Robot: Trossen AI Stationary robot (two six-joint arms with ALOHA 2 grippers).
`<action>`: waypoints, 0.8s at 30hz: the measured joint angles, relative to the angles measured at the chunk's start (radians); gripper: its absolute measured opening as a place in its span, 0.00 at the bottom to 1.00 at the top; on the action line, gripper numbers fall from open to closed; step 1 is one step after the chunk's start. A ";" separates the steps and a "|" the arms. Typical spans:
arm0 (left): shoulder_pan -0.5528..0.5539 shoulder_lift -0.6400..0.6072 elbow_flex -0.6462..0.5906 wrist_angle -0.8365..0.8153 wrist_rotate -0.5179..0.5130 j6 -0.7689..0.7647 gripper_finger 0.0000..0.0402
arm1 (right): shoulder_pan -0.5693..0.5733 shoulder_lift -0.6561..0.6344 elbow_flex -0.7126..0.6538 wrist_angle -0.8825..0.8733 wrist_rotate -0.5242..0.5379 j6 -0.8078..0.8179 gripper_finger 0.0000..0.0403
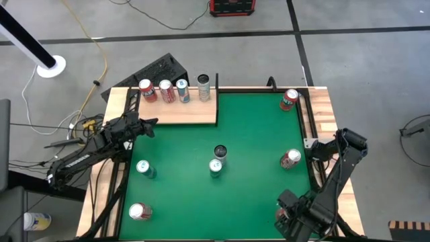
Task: Place canned beverage on shelf
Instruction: Put the bottom red soda can on the shelf aligned with the other red soda can
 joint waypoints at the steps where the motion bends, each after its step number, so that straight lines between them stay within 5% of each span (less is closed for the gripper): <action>1: 0.000 0.000 0.000 -0.001 0.000 0.000 0.00 | 0.000 0.000 -0.012 0.023 0.003 -0.002 0.81; 11: 0.000 0.000 0.000 -0.001 0.000 -0.010 0.00 | 0.000 -0.005 -0.094 0.056 -0.018 -0.008 0.81; 24: 0.000 0.000 0.000 -0.005 -0.012 -0.011 0.00 | -0.021 0.004 -0.015 0.053 -0.009 -0.038 0.81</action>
